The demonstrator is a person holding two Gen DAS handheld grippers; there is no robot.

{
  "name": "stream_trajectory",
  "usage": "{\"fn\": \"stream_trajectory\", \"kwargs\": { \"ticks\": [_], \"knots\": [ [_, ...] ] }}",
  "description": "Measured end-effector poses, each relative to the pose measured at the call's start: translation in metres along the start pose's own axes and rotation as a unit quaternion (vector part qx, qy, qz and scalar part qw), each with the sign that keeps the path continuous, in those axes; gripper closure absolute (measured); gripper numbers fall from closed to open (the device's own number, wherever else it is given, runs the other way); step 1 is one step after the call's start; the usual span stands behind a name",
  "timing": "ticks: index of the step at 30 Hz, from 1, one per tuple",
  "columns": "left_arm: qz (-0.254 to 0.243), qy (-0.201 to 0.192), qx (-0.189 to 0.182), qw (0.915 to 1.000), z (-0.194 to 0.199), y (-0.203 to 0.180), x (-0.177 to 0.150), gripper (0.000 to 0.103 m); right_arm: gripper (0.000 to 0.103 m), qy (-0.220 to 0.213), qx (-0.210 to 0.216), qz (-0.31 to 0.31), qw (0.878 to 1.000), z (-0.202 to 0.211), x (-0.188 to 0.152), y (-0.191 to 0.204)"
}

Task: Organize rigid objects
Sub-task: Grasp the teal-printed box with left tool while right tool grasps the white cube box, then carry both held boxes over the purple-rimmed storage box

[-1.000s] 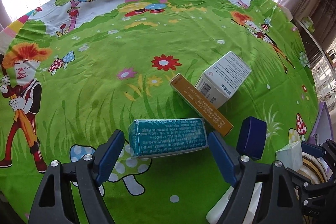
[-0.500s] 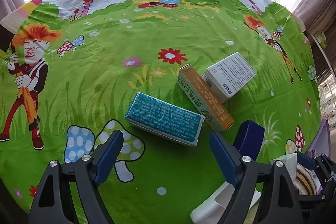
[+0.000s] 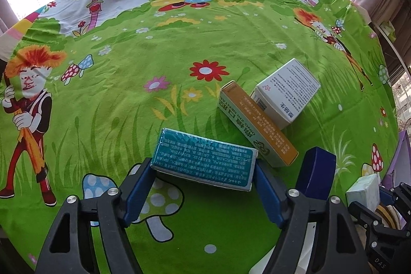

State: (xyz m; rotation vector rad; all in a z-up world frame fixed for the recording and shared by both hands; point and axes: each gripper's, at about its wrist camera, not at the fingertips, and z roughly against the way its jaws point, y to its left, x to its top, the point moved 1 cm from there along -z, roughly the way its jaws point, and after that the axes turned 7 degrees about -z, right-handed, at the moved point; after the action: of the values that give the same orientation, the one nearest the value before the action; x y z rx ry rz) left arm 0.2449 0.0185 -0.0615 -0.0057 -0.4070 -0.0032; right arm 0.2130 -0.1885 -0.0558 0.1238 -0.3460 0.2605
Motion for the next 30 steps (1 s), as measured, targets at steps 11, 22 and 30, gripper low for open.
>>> {"fn": "stream_trajectory", "kwargs": {
  "ticks": [11, 22, 30],
  "knots": [
    [0.042, -0.040, -0.025, 0.9980, 0.047, -0.008, -0.015, 0.027, 0.059, -0.031, 0.018, -0.004, 0.999, 0.020, -0.004, -0.004],
    [0.037, -0.086, -0.074, 0.9928, 0.100, -0.052, -0.026, 0.027, 0.059, -0.068, 0.022, -0.019, 0.997, 0.052, -0.010, -0.019],
    [0.020, -0.101, -0.095, 0.9902, 0.122, -0.085, -0.034, 0.027, 0.059, -0.096, 0.019, -0.029, 0.995, 0.082, -0.022, -0.038]
  ]
}}
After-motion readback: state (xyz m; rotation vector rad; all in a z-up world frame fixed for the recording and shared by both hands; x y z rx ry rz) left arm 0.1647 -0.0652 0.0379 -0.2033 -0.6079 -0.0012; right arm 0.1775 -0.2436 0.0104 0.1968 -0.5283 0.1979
